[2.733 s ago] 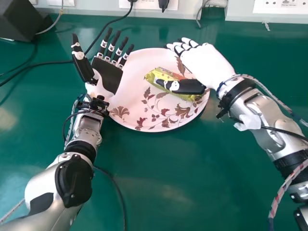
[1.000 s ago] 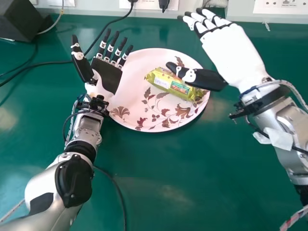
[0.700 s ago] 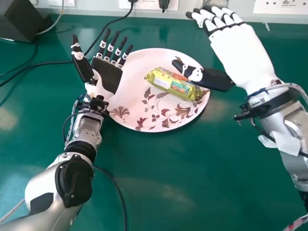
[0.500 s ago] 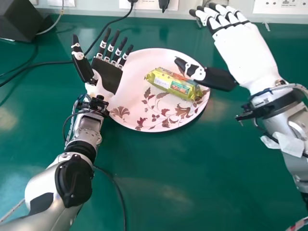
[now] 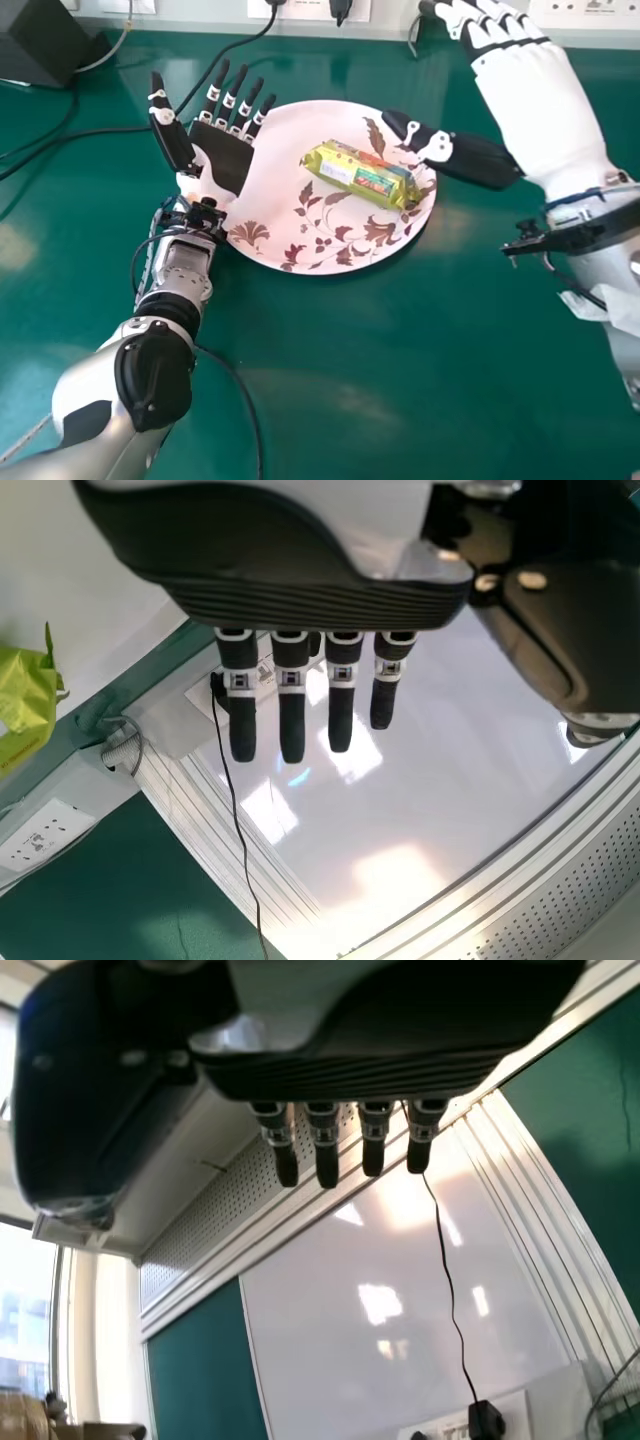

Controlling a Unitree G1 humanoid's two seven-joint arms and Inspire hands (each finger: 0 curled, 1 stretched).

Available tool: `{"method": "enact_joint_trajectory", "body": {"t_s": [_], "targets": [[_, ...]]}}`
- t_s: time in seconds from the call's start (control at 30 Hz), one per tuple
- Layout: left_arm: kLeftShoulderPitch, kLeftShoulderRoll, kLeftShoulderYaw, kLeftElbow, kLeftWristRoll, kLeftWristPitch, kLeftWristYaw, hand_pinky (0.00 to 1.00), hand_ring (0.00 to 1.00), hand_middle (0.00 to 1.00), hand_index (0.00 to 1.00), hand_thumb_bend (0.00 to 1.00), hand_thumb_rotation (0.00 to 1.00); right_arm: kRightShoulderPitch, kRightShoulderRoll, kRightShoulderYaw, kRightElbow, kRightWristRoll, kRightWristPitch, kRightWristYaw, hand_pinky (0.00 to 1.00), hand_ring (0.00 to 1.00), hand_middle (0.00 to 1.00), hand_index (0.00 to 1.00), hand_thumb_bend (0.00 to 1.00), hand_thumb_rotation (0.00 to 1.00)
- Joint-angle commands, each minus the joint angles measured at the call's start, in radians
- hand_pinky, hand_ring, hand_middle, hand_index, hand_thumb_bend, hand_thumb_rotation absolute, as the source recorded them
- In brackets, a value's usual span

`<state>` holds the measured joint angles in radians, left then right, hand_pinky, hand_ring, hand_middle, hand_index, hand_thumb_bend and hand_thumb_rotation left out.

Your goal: Pick up biscuit and place it in the plate

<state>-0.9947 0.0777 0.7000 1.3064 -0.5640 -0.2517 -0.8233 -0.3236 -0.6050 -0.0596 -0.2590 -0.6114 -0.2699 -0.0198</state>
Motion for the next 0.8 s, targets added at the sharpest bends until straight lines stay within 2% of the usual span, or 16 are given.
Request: {"method": "enact_joint_trajectory", "body": {"t_s": [0.0, 0.13, 0.27, 0.47, 0.7, 0.77], "targets": [[0.030, -0.007, 0.003, 0.016, -0.001, 0.012, -0.009, 0.72, 0.81, 0.87, 0.94, 0.88, 0.39, 0.027, 0.004, -0.021, -0.010, 0.025, -0.022, -0.007, 1.00, 1.00, 1.00, 1.00, 0.84, 0.96], [0.030, -0.008, 0.001, 0.015, 0.002, 0.010, 0.006, 0.64, 0.78, 0.85, 0.92, 0.90, 0.36, 0.033, 0.016, -0.042, 0.000, 0.056, -0.047, -0.020, 1.00, 1.00, 1.00, 1.00, 0.84, 0.94], [0.031, -0.008, -0.005, 0.015, 0.010, -0.002, 0.017, 0.56, 0.73, 0.85, 0.92, 0.88, 0.31, 0.042, 0.022, -0.061, 0.013, 0.113, -0.070, -0.012, 1.00, 1.00, 1.00, 1.00, 0.84, 0.97], [0.031, -0.006, -0.007, 0.015, 0.013, -0.003, 0.013, 0.63, 0.78, 0.87, 0.92, 0.87, 0.33, 0.059, 0.039, -0.090, 0.018, 0.185, -0.080, -0.006, 1.00, 1.00, 1.00, 1.00, 0.85, 0.95], [0.031, -0.004, -0.008, 0.015, 0.014, -0.001, 0.012, 0.63, 0.78, 0.87, 0.92, 0.87, 0.40, 0.067, 0.048, -0.111, 0.044, 0.277, -0.097, 0.021, 1.00, 1.00, 1.00, 1.00, 0.84, 0.94], [0.032, -0.002, -0.010, 0.016, 0.017, -0.003, 0.006, 0.65, 0.78, 0.88, 0.93, 0.87, 0.40, 0.065, 0.052, -0.115, 0.056, 0.317, -0.104, 0.035, 1.00, 1.00, 1.00, 1.00, 0.84, 0.96]]}}
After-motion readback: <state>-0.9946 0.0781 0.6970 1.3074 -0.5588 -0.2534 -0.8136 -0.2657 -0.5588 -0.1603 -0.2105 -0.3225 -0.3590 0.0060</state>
